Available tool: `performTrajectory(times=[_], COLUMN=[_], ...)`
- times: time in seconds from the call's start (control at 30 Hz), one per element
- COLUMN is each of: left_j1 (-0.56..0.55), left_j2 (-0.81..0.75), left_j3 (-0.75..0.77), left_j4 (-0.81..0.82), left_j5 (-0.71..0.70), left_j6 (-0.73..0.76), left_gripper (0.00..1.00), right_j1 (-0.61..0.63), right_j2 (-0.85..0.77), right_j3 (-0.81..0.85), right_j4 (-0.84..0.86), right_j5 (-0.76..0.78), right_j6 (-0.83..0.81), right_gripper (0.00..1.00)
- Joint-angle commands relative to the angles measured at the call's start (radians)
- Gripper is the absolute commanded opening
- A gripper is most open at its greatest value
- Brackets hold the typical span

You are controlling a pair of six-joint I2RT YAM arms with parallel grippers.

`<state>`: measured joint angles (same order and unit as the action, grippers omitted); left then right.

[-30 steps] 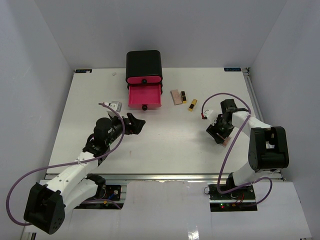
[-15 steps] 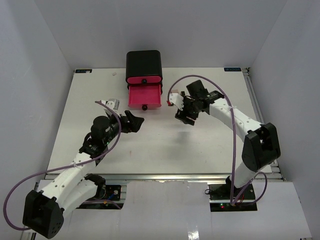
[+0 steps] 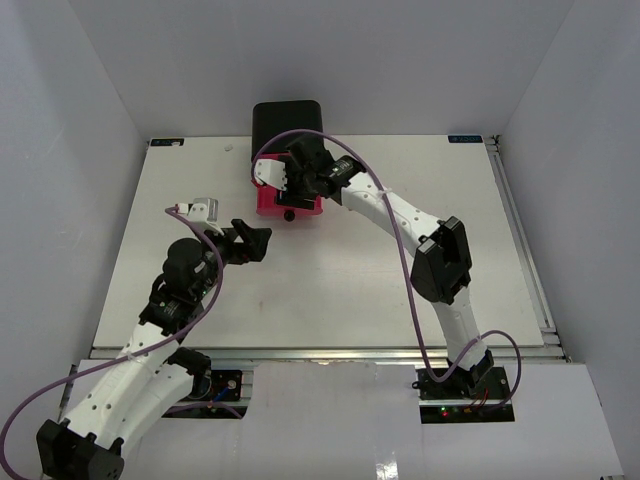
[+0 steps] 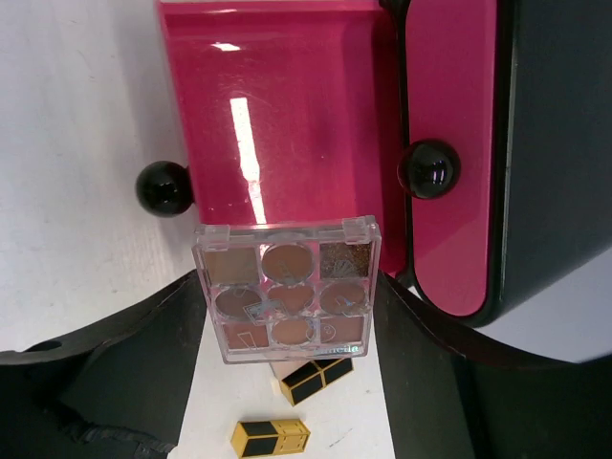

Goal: Organize the makeup

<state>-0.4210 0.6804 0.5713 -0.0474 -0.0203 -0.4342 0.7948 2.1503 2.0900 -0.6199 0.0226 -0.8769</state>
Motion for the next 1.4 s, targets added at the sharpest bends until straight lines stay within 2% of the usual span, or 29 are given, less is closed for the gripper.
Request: performTrajectory(times=[0.0,0.27,0.6,0.93,1.23,1.37], left_j1=[-0.002,-0.001,-0.001,-0.001,-0.001,-0.001], left_j2=[-0.007,0.010,0.016,0.037,0.073,0.119], left_j3=[0.036,0.036,0.032,0.016,0.004,0.010], left_j4=[-0.037,-0.034,-0.034,-0.034,-0.031,-0.052], left_j5=[-0.035,-0.033,-0.032,-0.035,-0.032,-0.062], left_j6=[0.018,0.020,0.015,-0.032,-0.075,-0.133], left_gripper=[0.98,0.98,0.98,0.98,0.98,0.98], right_j1=[0.001,0.000,0.000,0.001,0.000,-0.002], right_j2=[0.021,0.048,0.064,0.031,-0.008,-0.082], right_j3=[0.035,-0.021,-0.061,-0.085,-0.118,-0.133], right_j4=[0.103,0.207,0.247,0.253,0.252,0.228], right_j5=[0.113,0.130,0.134,0.108,0.102,0.052], right_j6=[-0.083,-0.111,-0.091,-0.062,-0.051,-0.011], right_gripper=[0.30,0.36,0.63,0.77,0.83,0.83])
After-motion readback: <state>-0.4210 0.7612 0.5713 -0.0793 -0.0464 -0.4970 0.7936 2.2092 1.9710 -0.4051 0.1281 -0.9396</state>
